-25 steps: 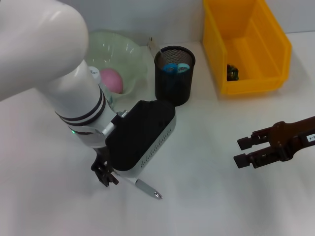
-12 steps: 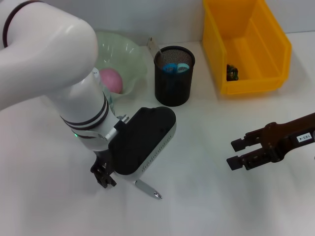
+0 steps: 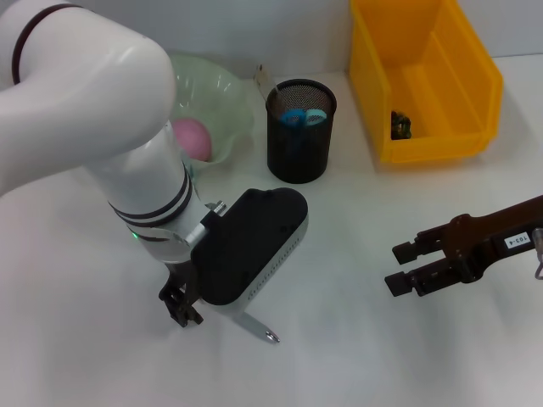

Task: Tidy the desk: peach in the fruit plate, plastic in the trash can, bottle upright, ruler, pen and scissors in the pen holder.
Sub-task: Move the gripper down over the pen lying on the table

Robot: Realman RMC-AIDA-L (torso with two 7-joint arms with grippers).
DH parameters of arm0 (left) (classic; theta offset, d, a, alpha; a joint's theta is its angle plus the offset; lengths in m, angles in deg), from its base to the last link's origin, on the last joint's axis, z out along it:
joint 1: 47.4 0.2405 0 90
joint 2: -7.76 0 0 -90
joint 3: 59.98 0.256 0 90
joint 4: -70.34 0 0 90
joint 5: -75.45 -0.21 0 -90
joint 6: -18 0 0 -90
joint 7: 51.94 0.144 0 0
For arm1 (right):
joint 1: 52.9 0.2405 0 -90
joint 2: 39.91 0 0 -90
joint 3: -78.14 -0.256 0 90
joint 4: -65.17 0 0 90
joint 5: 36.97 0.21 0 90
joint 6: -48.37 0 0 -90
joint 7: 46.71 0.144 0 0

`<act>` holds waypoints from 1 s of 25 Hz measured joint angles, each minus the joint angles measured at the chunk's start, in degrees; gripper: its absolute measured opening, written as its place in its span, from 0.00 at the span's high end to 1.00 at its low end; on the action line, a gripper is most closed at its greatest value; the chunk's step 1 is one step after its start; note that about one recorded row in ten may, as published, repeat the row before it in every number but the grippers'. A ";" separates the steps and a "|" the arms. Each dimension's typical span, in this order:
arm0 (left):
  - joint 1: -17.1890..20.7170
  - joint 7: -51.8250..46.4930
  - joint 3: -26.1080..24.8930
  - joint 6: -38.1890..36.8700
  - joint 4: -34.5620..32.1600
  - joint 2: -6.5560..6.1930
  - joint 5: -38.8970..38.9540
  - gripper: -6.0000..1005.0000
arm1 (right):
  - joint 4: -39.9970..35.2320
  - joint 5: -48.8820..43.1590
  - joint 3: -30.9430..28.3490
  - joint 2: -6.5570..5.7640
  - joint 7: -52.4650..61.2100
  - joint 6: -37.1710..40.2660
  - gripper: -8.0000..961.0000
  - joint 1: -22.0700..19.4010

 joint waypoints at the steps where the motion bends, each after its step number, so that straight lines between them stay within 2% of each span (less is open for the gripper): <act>1: 0.00 0.00 0.00 0.00 0.00 0.00 0.00 0.24 | 0.05 0.00 0.00 0.00 0.00 -0.02 0.22 0.04; 25: -6.88 -1.70 1.91 -0.65 8.33 0.01 1.82 0.29 | 0.10 -0.09 1.04 0.22 0.02 -1.50 0.22 0.21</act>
